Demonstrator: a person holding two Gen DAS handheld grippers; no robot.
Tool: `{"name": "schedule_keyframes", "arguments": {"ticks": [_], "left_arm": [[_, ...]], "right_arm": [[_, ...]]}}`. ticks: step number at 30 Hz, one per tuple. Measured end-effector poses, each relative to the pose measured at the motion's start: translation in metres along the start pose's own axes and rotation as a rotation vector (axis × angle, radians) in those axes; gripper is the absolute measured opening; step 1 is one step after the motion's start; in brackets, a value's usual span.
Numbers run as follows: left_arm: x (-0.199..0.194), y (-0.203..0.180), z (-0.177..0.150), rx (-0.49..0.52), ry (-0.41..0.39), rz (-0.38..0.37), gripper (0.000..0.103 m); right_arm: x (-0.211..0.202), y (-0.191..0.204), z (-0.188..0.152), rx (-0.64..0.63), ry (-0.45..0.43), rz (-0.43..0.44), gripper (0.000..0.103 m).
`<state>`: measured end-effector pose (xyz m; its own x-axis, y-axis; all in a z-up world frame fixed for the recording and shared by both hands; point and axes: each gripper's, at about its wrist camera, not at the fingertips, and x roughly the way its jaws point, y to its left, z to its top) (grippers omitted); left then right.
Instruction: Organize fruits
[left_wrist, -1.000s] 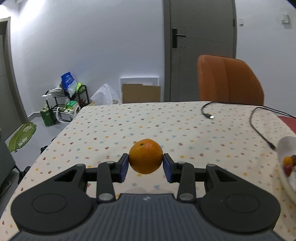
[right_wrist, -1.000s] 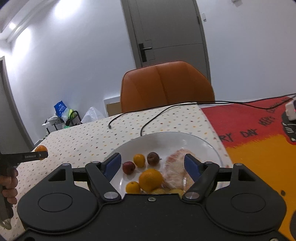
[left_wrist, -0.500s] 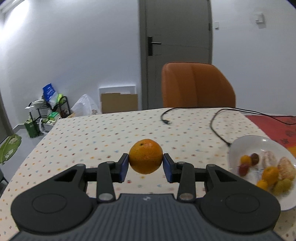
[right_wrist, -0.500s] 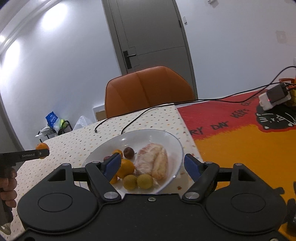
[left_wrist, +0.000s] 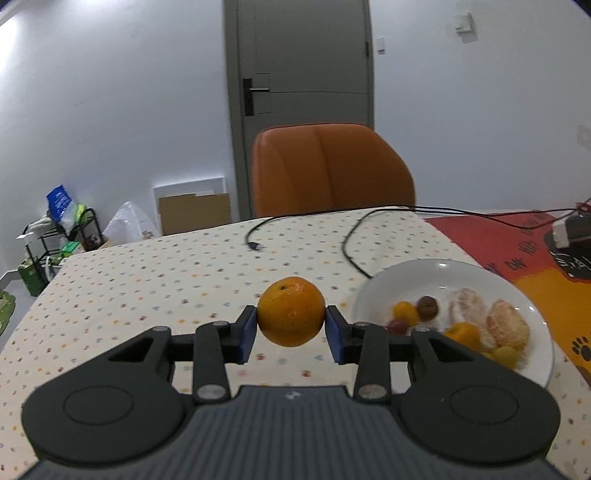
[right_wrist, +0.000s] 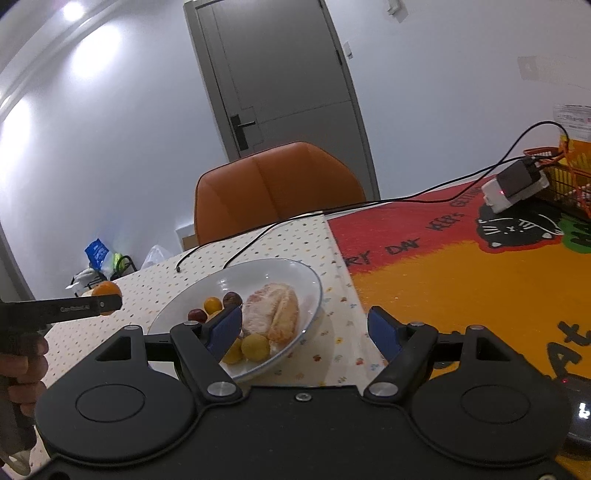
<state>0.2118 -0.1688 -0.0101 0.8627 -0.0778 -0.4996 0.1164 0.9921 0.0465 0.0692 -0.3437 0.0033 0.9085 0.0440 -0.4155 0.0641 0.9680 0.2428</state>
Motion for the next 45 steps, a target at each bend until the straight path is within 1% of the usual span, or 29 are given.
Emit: {"name": "schedule_keyframes", "arguments": {"ticks": [7, 14, 16, 18, 21, 24, 28, 29, 31, 34, 35, 37, 41, 44, 45], "left_arm": [[-0.001, -0.028, 0.0, 0.039, 0.001, -0.041, 0.038], [-0.001, -0.051, -0.002, 0.057, 0.02, -0.087, 0.039], [-0.005, -0.054, -0.003, 0.066, 0.006, -0.073, 0.042], [-0.008, -0.055, -0.004, 0.083, 0.0, -0.065, 0.042], [-0.013, -0.048, -0.006, 0.071, 0.012, -0.065, 0.042], [-0.019, -0.035, -0.007, 0.054, 0.011, -0.044, 0.043], [-0.029, -0.02, -0.008, 0.04, -0.004, -0.025, 0.055], [-0.032, -0.017, -0.008, 0.037, -0.009, -0.021, 0.057], [-0.037, -0.009, -0.009, 0.026, -0.014, -0.011, 0.064], [-0.046, 0.001, -0.01, 0.014, -0.024, 0.003, 0.072], [-0.048, 0.004, -0.01, 0.011, -0.028, 0.007, 0.073], [-0.055, 0.01, -0.012, 0.004, -0.038, 0.013, 0.079], [-0.069, 0.023, -0.015, -0.012, -0.054, 0.023, 0.085], [-0.076, 0.029, -0.017, -0.018, -0.05, 0.037, 0.086], [-0.078, 0.031, -0.018, -0.019, -0.048, 0.04, 0.089]], "right_arm": [[-0.008, -0.009, -0.006, 0.018, -0.001, -0.009, 0.075], [-0.013, -0.011, -0.01, 0.028, 0.002, -0.01, 0.075], [-0.013, -0.009, -0.011, 0.025, 0.003, -0.005, 0.075], [-0.014, -0.007, -0.012, 0.023, 0.003, 0.0, 0.075], [-0.014, -0.002, -0.014, 0.022, 0.006, 0.009, 0.075], [-0.015, 0.004, -0.015, 0.02, 0.01, 0.015, 0.075], [-0.018, 0.012, -0.016, 0.009, 0.012, 0.02, 0.075], [-0.018, 0.014, -0.016, 0.007, 0.012, 0.021, 0.075], [-0.02, 0.019, -0.016, 0.004, 0.011, 0.025, 0.076], [-0.023, 0.028, -0.016, -0.01, 0.008, 0.028, 0.077], [-0.025, 0.03, -0.016, -0.014, 0.007, 0.03, 0.078], [-0.026, 0.035, -0.015, -0.017, 0.007, 0.034, 0.078], [-0.03, 0.045, -0.015, -0.028, 0.009, 0.04, 0.079], [-0.032, 0.052, -0.015, -0.031, 0.012, 0.043, 0.083], [-0.033, 0.054, -0.015, -0.033, 0.012, 0.044, 0.084]]}}
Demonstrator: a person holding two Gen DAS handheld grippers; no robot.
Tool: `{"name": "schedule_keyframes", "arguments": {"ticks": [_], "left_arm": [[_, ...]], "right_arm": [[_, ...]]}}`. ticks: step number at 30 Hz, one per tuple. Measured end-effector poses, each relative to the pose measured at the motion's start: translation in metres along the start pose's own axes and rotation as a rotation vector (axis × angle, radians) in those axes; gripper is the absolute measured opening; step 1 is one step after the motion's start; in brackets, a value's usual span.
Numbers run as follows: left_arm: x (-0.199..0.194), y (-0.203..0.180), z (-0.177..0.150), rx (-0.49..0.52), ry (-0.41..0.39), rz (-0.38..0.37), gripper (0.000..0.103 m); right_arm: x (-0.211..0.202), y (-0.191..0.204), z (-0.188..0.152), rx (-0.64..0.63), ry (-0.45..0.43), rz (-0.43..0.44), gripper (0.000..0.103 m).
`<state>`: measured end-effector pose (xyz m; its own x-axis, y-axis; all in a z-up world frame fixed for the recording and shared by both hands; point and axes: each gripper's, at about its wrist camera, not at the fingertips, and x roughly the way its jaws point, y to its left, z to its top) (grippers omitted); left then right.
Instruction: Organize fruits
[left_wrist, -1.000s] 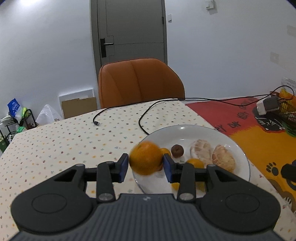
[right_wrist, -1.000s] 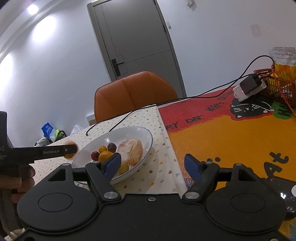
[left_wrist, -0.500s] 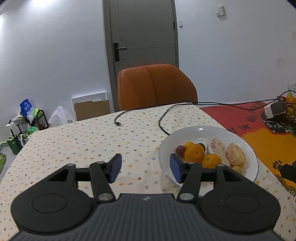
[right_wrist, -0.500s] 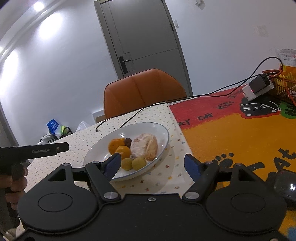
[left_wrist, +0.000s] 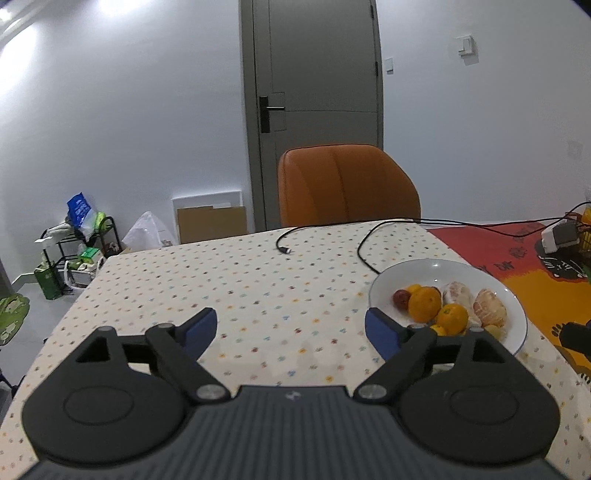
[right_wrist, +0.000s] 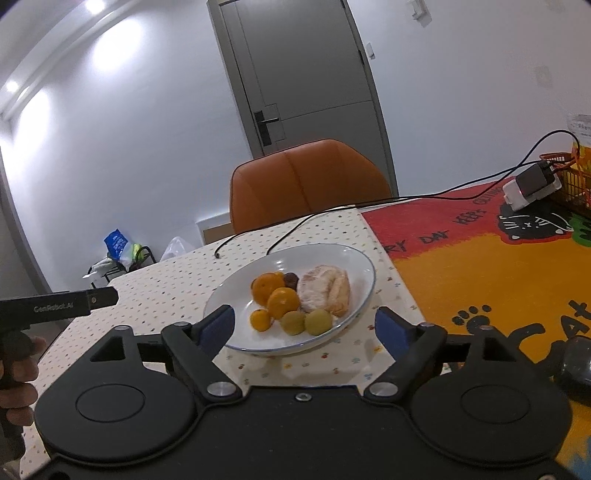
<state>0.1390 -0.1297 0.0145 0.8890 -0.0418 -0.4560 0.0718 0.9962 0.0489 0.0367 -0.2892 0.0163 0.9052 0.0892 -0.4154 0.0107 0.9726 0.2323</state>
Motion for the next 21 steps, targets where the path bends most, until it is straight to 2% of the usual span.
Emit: {"name": "schedule_keyframes", "arguments": {"ticks": [3, 9, 21], "left_arm": [[-0.01, 0.007, -0.003, -0.001, -0.005, 0.01, 0.095], [-0.029, 0.024, -0.006, -0.025, -0.01, 0.029, 0.098], [-0.063, 0.05, -0.011, -0.083, -0.005, 0.047, 0.103]], "right_arm": [[-0.002, 0.008, 0.0, -0.005, 0.001, 0.009, 0.089], [-0.008, 0.026, 0.002, -0.029, -0.01, 0.022, 0.103], [-0.016, 0.05, 0.002, -0.033, 0.015, 0.034, 0.103]]}}
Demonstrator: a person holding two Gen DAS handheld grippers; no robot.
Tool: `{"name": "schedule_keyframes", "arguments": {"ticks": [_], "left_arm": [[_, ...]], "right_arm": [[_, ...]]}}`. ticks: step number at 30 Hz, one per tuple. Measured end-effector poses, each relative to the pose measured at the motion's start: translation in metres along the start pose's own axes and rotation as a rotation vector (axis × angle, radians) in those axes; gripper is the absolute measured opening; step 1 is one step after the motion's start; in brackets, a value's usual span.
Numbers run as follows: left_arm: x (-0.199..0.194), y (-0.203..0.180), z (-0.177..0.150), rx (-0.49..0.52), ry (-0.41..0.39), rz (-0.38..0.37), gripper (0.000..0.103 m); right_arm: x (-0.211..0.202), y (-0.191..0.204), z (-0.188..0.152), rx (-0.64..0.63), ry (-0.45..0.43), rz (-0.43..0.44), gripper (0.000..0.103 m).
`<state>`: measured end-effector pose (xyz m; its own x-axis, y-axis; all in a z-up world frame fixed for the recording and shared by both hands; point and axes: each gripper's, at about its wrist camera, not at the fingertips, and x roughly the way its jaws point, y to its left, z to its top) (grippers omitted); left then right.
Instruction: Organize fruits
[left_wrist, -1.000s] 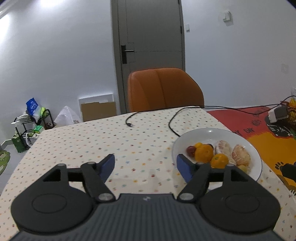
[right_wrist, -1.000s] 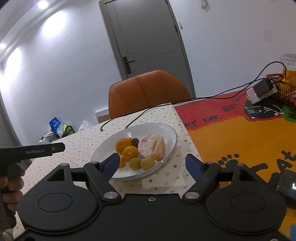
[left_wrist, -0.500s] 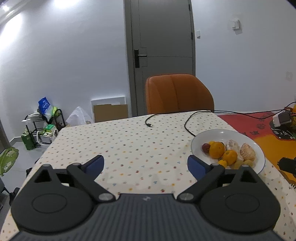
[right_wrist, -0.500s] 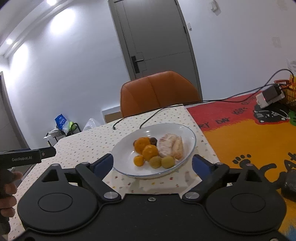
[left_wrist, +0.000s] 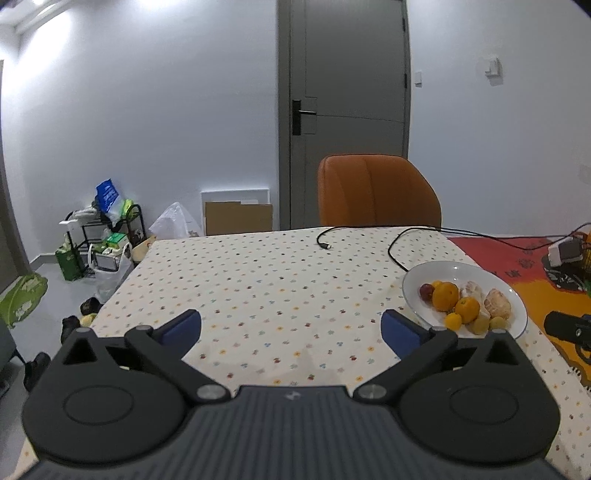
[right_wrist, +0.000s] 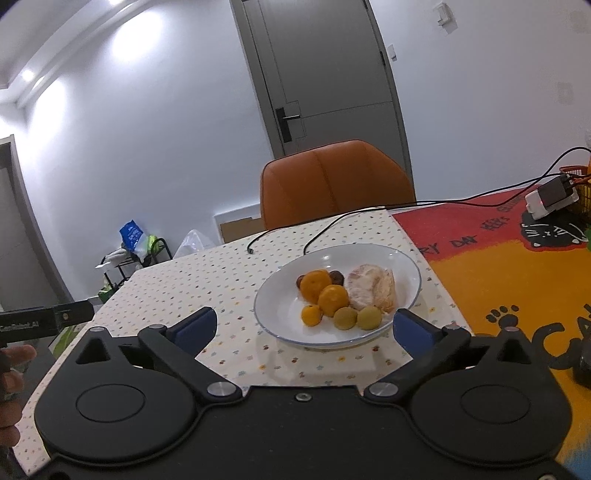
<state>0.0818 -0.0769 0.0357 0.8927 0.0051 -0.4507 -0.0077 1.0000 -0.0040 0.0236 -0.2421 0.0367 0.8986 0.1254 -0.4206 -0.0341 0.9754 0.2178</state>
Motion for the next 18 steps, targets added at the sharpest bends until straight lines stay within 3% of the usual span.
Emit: {"name": "schedule_keyframes", "arguments": {"ticks": [18], "left_arm": [[-0.041, 0.042, -0.024, -0.036, 0.014, 0.035, 0.103]], "right_arm": [[-0.008, 0.036, -0.007, -0.047, 0.05, 0.039, 0.103]]}}
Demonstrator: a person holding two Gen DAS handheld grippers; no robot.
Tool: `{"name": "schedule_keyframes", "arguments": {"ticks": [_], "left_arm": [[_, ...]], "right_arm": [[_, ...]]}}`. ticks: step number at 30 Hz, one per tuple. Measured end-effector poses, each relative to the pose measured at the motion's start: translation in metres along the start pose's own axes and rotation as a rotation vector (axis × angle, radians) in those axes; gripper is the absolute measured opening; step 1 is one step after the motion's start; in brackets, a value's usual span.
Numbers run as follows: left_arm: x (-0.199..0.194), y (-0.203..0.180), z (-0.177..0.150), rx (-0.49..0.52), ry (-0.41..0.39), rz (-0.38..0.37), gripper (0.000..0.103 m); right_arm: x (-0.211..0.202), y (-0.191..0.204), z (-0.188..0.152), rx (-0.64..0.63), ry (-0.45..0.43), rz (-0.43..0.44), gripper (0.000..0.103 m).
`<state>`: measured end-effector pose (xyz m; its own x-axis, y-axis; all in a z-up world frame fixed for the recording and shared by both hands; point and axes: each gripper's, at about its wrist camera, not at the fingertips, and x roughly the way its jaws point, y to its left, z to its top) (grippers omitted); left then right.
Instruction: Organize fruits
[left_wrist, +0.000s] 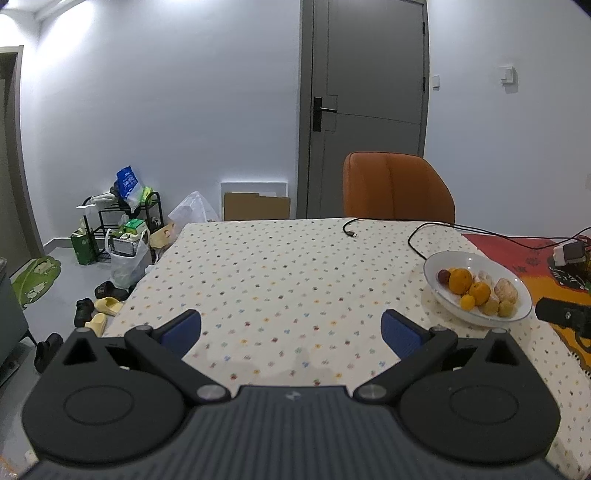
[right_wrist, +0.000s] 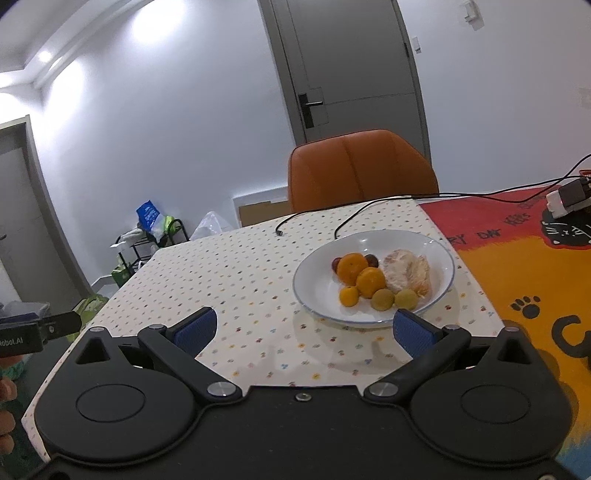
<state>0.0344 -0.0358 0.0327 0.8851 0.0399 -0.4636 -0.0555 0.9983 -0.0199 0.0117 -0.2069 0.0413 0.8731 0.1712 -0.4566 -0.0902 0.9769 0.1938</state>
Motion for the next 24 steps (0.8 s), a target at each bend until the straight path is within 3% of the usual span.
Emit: {"name": "schedule_keyframes", "arguments": {"ticks": [24], "left_arm": [[-0.039, 0.03, -0.022, -0.021, -0.006, 0.013, 0.103]], "right_arm": [[-0.018, 0.05, -0.018, -0.063, 0.033, -0.037, 0.103]]}}
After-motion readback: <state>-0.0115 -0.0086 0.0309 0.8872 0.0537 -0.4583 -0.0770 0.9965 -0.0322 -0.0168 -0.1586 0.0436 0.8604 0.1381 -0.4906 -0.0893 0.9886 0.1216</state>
